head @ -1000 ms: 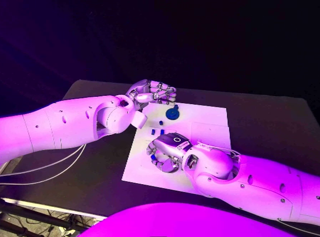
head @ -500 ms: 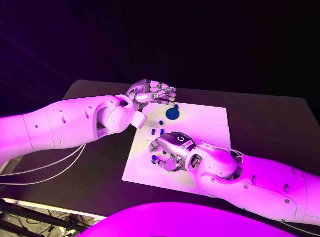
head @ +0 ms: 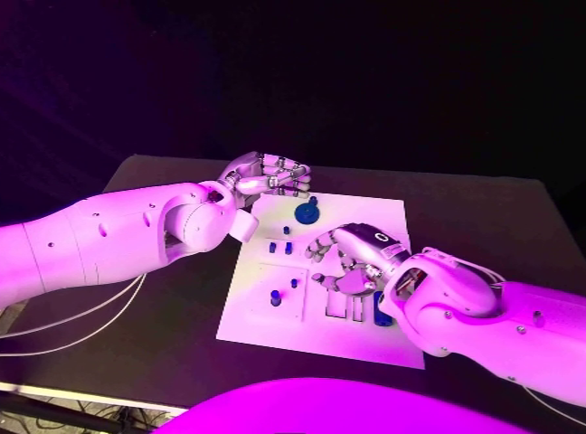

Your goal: Assemble the parts on the task board

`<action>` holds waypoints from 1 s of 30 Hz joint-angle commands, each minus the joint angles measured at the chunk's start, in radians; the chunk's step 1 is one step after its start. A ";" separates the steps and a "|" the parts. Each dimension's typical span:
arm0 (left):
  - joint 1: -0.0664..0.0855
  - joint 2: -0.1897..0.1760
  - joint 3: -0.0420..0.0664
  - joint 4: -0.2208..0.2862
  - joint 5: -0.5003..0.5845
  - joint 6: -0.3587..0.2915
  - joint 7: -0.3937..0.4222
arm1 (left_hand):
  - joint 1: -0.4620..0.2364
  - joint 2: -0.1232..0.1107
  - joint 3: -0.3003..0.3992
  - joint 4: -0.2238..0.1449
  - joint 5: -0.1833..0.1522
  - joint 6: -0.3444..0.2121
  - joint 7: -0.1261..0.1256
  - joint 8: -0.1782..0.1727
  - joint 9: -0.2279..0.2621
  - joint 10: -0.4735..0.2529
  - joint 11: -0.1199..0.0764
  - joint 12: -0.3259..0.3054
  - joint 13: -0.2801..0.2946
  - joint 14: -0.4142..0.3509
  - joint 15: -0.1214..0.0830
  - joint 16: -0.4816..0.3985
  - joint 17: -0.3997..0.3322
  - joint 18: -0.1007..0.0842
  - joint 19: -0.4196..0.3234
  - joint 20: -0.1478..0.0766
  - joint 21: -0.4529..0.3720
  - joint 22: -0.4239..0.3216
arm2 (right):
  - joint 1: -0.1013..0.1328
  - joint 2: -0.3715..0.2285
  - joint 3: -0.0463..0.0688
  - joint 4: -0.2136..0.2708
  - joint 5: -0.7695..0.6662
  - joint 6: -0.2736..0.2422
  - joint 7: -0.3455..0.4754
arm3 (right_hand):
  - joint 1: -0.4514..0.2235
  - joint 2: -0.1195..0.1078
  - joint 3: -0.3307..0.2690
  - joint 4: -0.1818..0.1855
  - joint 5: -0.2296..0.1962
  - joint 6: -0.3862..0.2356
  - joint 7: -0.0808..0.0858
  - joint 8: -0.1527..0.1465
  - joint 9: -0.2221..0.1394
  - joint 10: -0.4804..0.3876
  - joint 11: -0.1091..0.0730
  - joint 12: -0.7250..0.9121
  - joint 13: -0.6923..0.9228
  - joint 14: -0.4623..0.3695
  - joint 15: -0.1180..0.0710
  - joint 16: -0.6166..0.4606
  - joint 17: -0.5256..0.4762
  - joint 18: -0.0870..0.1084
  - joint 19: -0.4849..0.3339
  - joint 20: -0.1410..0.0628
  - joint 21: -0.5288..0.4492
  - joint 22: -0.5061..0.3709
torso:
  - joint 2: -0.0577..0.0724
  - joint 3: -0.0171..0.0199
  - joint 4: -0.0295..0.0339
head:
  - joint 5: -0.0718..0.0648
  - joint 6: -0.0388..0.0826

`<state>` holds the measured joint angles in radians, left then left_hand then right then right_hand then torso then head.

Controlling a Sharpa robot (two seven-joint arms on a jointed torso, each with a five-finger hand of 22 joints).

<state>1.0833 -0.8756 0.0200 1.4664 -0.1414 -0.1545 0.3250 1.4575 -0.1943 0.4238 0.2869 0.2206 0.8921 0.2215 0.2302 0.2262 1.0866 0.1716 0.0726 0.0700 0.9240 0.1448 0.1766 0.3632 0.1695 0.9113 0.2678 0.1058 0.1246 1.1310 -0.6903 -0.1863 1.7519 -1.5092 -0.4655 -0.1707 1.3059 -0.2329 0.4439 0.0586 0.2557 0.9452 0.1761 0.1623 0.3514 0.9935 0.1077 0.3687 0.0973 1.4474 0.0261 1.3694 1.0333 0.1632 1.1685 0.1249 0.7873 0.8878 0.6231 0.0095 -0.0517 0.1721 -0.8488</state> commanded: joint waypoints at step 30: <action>-0.008 -0.007 -0.013 0.004 0.015 0.020 0.016 | -0.015 -0.005 -0.001 -0.001 0.005 -0.001 0.002 -0.009 -0.003 -0.005 0.002 -0.003 0.000 0.005 0.002 -0.012 0.001 0.014 0.005 0.002 -0.013 -0.006 | -0.020 -0.337 -0.010 0.113 0.317 0.069 -0.319 | -0.075 0.086 -0.473 0.235 0.009 -0.058 -0.068 0.282 0.146 0.548 -0.077 1.172 1.427 0.110 -0.063 0.185 0.466 -0.078 0.244 -0.056 0.395 0.378 | -0.025 -0.0049 -0.0148 | -0.124 -0.010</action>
<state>1.0758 -0.8826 0.0063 1.4674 -0.1354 -0.1523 0.3279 1.4519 -0.1999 0.4238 0.2869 0.2206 0.8921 0.2215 0.2253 0.2242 1.0866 0.1716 0.0726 0.0700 0.9239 0.1448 0.1684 0.3632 0.1695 0.9112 0.2678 0.0997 0.1189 1.1161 -1.0308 -0.1968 1.8632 -1.1459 -0.4125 -0.4302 1.2325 -0.1558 -0.0196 0.2937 0.2578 0.8822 0.1107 0.4411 0.4991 1.4633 0.0287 1.5366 1.3083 1.4665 -0.0363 1.5483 1.3081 0.0997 1.4059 0.0681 1.1784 1.2641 0.5979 0.0053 -0.0688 0.0478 -0.8565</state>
